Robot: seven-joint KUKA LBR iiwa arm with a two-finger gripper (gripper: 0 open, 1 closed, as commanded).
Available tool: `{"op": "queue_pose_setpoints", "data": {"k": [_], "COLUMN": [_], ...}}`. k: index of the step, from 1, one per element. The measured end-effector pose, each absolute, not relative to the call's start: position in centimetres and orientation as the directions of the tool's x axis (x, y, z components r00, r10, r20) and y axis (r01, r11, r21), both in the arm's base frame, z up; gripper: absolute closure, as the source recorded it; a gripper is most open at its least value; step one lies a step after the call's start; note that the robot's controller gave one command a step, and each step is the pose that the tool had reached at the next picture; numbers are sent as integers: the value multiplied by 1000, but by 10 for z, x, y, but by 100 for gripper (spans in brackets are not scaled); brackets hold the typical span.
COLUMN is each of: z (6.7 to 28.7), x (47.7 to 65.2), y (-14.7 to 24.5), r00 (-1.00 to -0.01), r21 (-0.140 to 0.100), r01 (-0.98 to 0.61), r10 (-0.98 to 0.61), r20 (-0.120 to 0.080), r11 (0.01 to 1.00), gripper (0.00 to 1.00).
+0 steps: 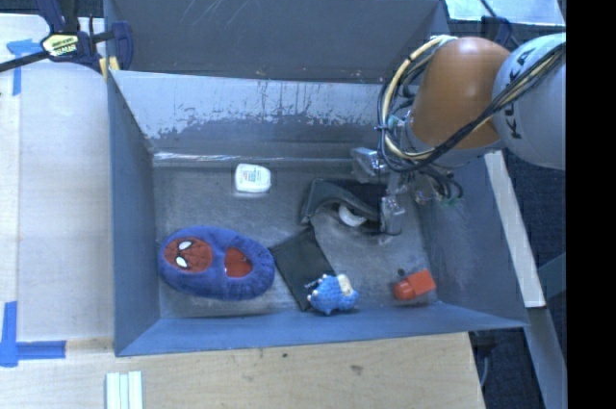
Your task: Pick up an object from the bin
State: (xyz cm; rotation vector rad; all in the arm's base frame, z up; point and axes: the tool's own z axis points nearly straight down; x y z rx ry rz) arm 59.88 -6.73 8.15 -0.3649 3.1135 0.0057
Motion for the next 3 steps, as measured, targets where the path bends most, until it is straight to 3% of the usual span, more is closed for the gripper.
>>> {"op": "queue_pose_setpoints", "data": {"k": [1, 2, 3], "z": [84, 200, 354], "x": [603, 590, 540], "y": [-52, -55, -74], "r00": [-980, -983, -975], "r21": [3, -2, -3], "r01": [-199, -185, -223], "r10": [-199, -185, -223], "r20": [-28, -2, -3], "r11": [980, 983, 975], "gripper": [100, 100, 100]}}
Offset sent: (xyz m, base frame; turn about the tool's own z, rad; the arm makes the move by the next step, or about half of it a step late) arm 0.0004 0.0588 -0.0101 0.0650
